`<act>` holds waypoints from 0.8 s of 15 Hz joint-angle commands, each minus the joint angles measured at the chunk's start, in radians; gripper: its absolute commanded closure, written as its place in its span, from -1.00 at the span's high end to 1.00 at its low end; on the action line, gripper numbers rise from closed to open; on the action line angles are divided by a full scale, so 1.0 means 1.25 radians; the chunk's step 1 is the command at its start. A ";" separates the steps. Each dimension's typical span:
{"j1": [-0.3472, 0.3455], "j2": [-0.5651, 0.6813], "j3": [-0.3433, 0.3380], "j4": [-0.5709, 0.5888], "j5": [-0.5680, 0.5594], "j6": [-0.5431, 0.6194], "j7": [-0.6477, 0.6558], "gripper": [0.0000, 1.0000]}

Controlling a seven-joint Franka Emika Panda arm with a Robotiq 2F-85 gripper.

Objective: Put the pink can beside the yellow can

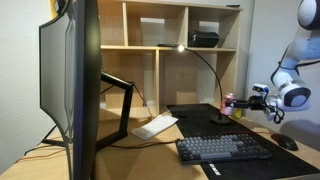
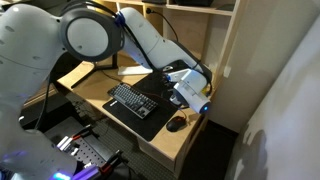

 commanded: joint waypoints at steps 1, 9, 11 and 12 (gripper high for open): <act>-0.090 0.084 0.001 0.121 0.060 -0.019 0.077 -0.64; -0.107 0.109 -0.041 0.205 -0.013 0.064 0.121 -0.64; -0.112 0.145 -0.027 0.234 -0.011 0.101 0.117 -0.64; -0.113 0.166 -0.021 0.250 0.001 0.129 0.102 -0.64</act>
